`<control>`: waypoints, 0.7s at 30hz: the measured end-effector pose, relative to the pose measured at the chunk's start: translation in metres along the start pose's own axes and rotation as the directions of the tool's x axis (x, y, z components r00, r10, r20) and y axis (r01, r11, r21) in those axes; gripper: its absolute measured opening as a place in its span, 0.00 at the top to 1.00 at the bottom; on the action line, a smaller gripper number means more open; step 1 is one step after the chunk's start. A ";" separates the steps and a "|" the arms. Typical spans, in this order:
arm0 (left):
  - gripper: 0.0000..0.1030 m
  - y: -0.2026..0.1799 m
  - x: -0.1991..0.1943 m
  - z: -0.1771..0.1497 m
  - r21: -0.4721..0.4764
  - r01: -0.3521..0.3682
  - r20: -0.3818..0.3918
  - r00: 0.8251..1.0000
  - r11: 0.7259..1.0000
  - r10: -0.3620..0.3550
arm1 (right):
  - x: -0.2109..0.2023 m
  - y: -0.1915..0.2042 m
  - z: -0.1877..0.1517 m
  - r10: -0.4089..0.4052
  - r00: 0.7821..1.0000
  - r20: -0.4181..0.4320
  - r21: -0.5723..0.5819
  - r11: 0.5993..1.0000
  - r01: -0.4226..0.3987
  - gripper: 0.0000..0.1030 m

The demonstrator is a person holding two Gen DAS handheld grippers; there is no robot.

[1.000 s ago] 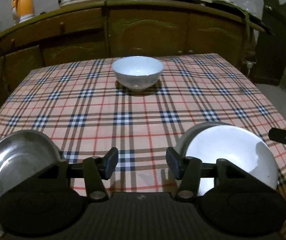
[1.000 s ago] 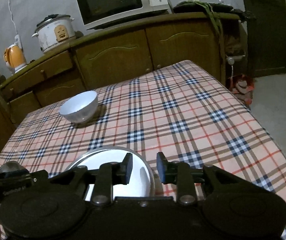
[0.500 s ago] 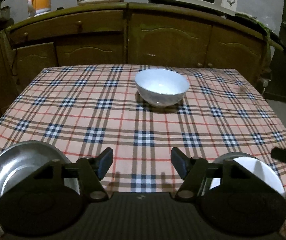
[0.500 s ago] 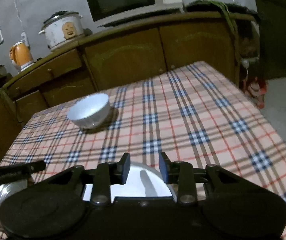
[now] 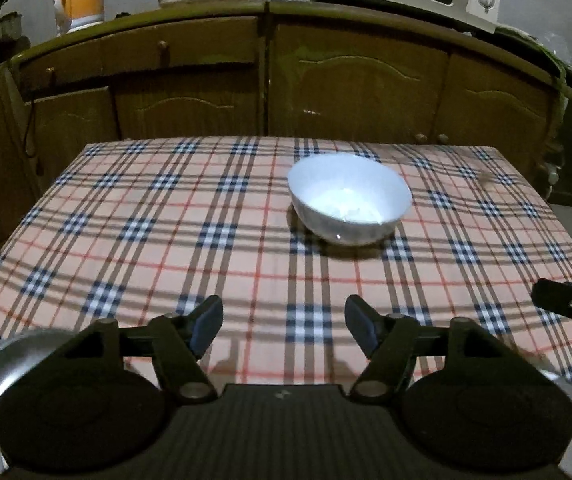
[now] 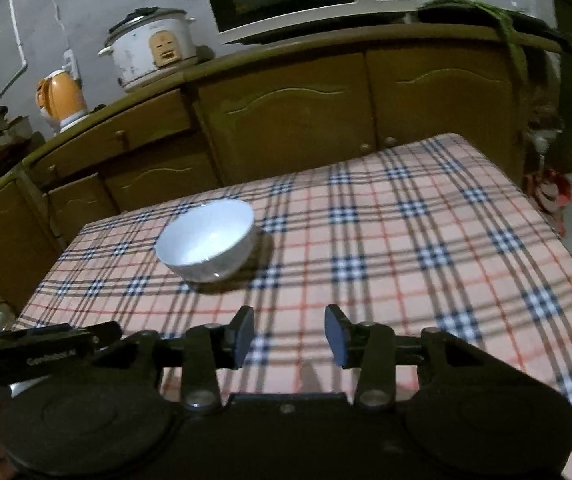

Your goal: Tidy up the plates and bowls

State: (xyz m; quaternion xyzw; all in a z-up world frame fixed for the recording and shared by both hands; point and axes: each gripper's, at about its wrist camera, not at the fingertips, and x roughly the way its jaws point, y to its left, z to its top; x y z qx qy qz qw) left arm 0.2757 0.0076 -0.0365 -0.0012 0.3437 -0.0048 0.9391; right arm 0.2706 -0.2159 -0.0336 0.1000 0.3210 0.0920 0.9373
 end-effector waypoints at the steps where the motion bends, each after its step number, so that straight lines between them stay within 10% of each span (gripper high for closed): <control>1: 0.32 0.001 0.003 0.003 0.002 -0.003 0.000 1.000 1.000 0.003 | 0.006 0.003 0.004 0.003 1.000 -0.005 -0.005 1.000 -0.003 0.51; 6: 0.29 0.007 0.026 0.020 0.004 -0.012 -0.001 1.000 1.000 0.012 | 0.042 0.011 0.025 0.033 0.999 -0.036 0.008 0.999 -0.033 0.34; 21: 0.26 0.020 0.089 0.071 -0.054 -0.017 0.032 0.999 0.998 0.019 | 0.156 0.016 0.065 0.064 0.992 -0.111 0.117 0.992 -0.051 0.31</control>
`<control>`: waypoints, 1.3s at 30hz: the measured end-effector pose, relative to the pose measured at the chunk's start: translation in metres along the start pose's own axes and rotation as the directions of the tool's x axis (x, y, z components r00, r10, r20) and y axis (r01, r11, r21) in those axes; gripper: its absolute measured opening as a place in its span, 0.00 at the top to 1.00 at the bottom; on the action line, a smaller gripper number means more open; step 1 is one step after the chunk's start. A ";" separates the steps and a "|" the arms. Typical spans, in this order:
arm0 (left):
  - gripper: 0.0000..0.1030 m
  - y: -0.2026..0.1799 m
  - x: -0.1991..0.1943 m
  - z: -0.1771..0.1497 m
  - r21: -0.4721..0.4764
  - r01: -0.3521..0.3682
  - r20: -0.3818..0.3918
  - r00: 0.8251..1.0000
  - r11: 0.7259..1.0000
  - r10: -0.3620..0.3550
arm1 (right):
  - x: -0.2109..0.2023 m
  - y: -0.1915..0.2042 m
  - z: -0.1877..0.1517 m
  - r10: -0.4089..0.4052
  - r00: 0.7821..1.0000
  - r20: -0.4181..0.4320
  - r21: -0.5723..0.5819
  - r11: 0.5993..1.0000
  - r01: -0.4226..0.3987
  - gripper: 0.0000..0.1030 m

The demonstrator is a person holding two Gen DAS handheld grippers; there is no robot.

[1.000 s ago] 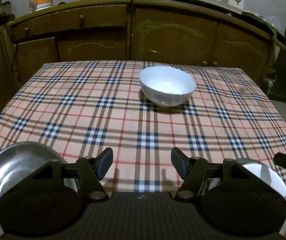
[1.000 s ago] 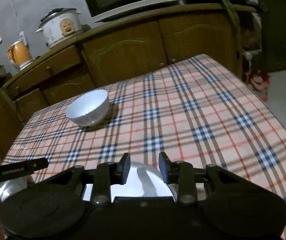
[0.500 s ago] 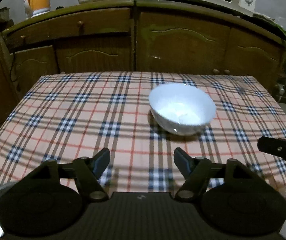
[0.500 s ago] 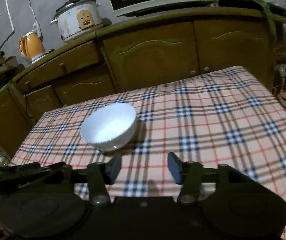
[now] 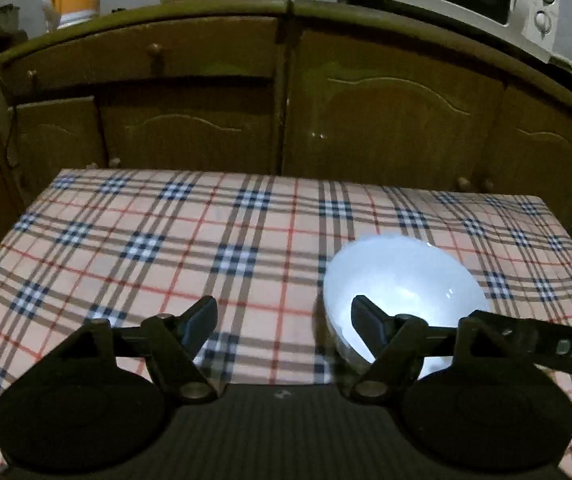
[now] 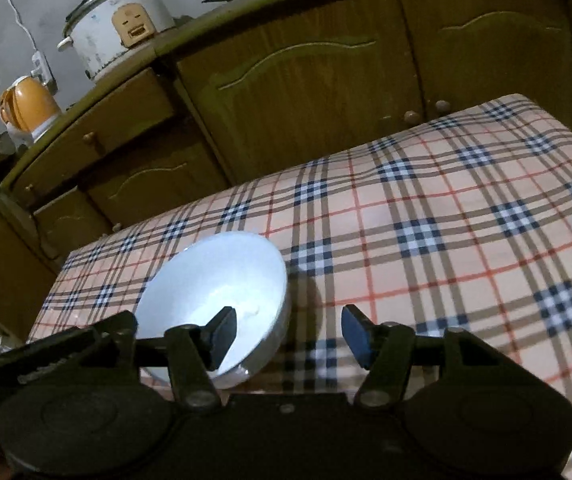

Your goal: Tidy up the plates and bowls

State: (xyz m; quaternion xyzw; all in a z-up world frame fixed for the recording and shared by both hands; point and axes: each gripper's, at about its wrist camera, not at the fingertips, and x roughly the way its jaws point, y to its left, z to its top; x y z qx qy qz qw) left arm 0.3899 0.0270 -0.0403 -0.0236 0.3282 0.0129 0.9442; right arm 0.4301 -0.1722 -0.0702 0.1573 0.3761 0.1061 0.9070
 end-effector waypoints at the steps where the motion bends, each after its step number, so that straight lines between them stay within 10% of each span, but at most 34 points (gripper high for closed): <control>1: 0.26 0.000 0.001 0.000 0.009 0.014 0.007 1.000 1.000 -0.014 | 0.006 0.000 0.001 -0.004 1.000 -0.011 -0.006 1.000 0.004 0.31; 9: 0.38 -0.015 0.040 0.005 0.076 0.042 -0.050 0.998 0.996 -0.038 | 0.035 -0.004 0.004 -0.002 0.999 -0.049 0.012 1.000 0.003 0.33; 14: 0.56 -0.011 0.062 0.002 0.037 0.122 -0.109 0.987 0.992 -0.117 | 0.049 -0.007 0.001 0.068 0.994 -0.083 0.047 0.997 -0.064 0.72; 17: 0.79 -0.016 0.055 0.001 0.049 0.167 -0.116 0.980 0.985 -0.160 | 0.045 0.006 -0.001 0.042 0.997 -0.072 -0.001 0.999 -0.042 0.76; 39: 0.82 -0.055 -0.100 -0.032 0.131 0.165 -0.002 0.986 0.977 -0.167 | -0.120 0.013 -0.038 0.023 0.999 0.046 -0.060 0.998 -0.021 0.78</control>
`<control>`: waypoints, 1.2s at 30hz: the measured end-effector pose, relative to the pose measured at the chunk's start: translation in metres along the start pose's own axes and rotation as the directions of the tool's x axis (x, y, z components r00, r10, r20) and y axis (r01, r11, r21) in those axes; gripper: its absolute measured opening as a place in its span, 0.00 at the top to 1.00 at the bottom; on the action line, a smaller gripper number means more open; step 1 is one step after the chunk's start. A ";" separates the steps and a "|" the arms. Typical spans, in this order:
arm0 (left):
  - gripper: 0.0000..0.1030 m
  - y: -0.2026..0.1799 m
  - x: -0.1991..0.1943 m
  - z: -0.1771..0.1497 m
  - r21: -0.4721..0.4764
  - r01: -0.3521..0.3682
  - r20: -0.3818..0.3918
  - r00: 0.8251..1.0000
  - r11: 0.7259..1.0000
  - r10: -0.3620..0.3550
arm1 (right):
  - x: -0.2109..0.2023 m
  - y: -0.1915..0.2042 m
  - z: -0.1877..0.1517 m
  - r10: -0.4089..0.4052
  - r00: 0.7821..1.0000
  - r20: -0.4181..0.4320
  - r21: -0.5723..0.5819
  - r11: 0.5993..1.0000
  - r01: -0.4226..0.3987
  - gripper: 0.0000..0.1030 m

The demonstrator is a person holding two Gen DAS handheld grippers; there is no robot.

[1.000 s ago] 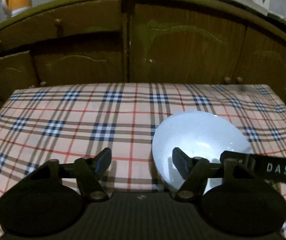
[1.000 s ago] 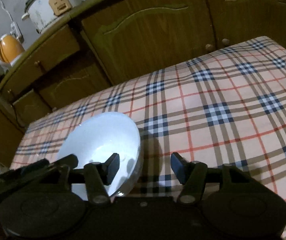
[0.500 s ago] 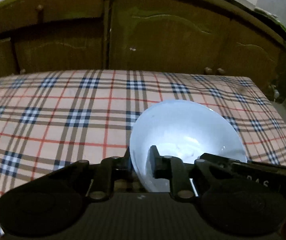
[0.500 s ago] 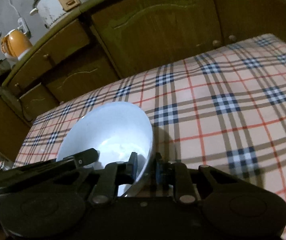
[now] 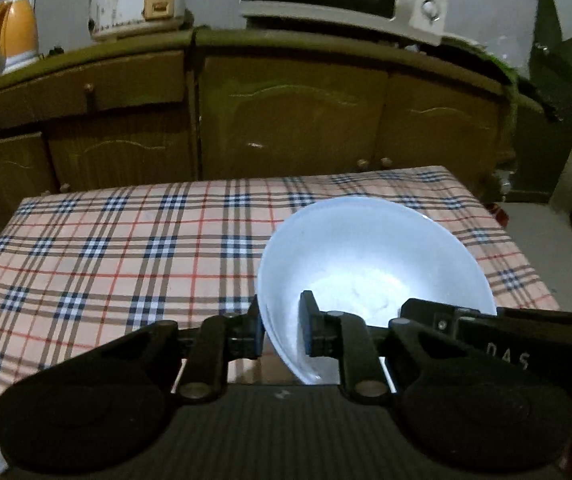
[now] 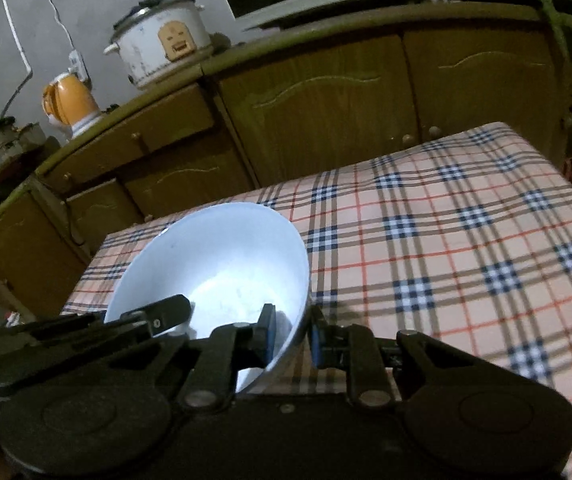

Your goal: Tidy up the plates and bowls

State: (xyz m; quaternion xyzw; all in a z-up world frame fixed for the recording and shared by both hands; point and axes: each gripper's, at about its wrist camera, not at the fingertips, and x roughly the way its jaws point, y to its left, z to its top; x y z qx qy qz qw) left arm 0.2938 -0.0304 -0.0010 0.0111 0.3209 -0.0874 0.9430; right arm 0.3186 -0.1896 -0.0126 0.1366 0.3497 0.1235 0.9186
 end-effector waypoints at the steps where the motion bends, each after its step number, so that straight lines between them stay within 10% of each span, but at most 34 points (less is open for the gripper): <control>1: 0.82 -0.002 -0.004 -0.002 -0.002 0.004 0.002 1.000 1.000 -0.004 | -0.009 0.000 -0.003 -0.003 1.000 0.008 -0.005 1.000 0.003 0.78; 19: 0.82 -0.049 -0.073 -0.044 0.047 0.063 0.026 0.998 0.997 -0.064 | -0.120 -0.013 -0.058 -0.048 0.997 0.062 0.020 0.999 0.046 0.78; 36: 0.82 -0.064 -0.059 -0.094 0.094 0.125 -0.087 0.989 0.988 -0.117 | -0.125 -0.041 -0.112 -0.096 0.995 -0.027 0.065 0.993 0.098 0.78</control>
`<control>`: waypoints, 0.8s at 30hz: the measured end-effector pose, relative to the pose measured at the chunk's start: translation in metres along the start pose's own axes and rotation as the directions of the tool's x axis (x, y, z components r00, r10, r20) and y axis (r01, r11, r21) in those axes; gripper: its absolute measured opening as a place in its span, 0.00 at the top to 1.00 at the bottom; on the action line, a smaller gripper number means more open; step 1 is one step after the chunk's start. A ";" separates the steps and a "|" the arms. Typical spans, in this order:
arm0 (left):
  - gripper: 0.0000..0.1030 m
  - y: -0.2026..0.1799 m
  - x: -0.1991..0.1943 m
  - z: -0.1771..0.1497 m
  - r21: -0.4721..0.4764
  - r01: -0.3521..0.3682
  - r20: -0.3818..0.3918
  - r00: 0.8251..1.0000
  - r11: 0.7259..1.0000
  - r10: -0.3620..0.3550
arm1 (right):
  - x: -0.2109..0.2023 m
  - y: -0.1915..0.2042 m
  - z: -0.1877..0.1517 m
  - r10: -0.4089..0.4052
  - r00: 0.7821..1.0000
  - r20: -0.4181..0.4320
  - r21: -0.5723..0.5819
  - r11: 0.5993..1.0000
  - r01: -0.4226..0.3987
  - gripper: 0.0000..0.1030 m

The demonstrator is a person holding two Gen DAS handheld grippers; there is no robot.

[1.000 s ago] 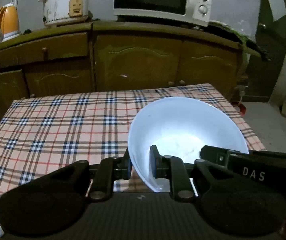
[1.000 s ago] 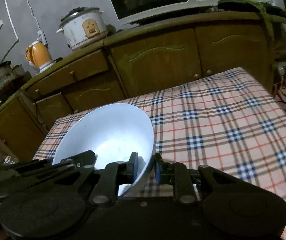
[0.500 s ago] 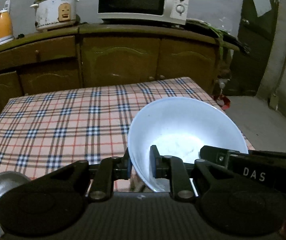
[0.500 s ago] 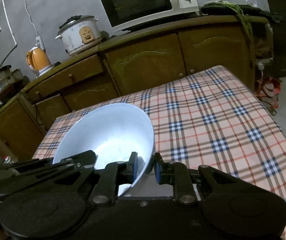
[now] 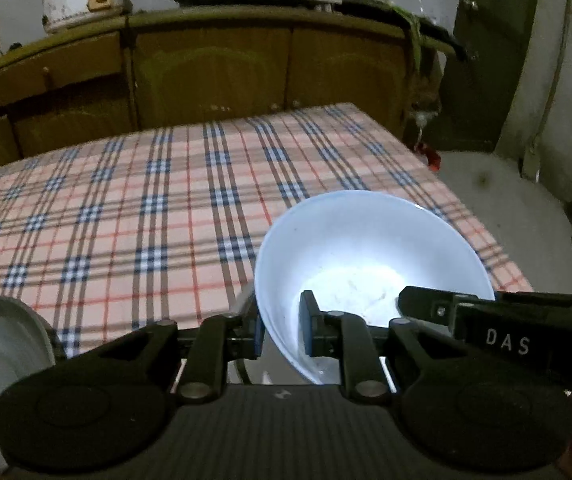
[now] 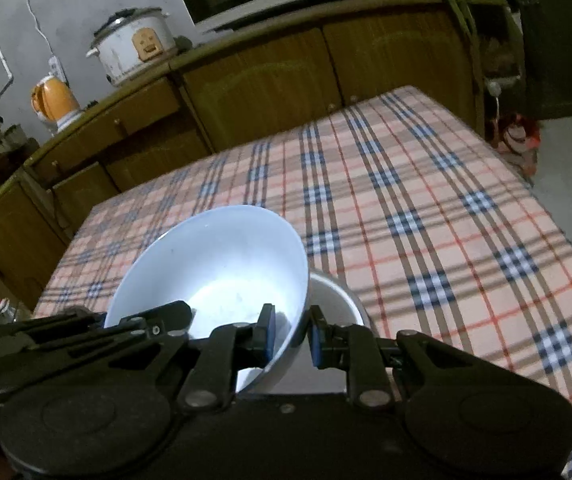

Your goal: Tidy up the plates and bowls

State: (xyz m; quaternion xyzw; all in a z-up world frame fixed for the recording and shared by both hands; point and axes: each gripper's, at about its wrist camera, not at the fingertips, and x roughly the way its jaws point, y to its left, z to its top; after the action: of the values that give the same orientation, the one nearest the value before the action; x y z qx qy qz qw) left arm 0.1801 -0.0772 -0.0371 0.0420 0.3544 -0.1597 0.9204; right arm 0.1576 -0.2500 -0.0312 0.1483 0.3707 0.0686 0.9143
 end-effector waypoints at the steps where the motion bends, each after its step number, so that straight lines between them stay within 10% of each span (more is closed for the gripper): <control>1: 0.81 0.000 0.002 -0.003 0.004 0.001 -0.010 1.000 1.000 -0.001 | 0.003 -0.001 -0.003 -0.003 1.000 -0.010 0.002 1.000 0.003 0.78; 24: 0.75 -0.004 0.033 -0.029 0.042 -0.004 -0.022 1.000 0.999 0.005 | 0.035 -0.013 -0.030 -0.022 1.000 -0.017 -0.043 0.999 0.021 0.76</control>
State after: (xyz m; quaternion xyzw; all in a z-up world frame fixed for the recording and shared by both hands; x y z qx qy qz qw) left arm 0.1834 -0.0839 -0.0812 0.0640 0.3608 -0.1646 0.9158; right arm 0.1622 -0.2477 -0.0787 0.1241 0.3787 0.0681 0.9146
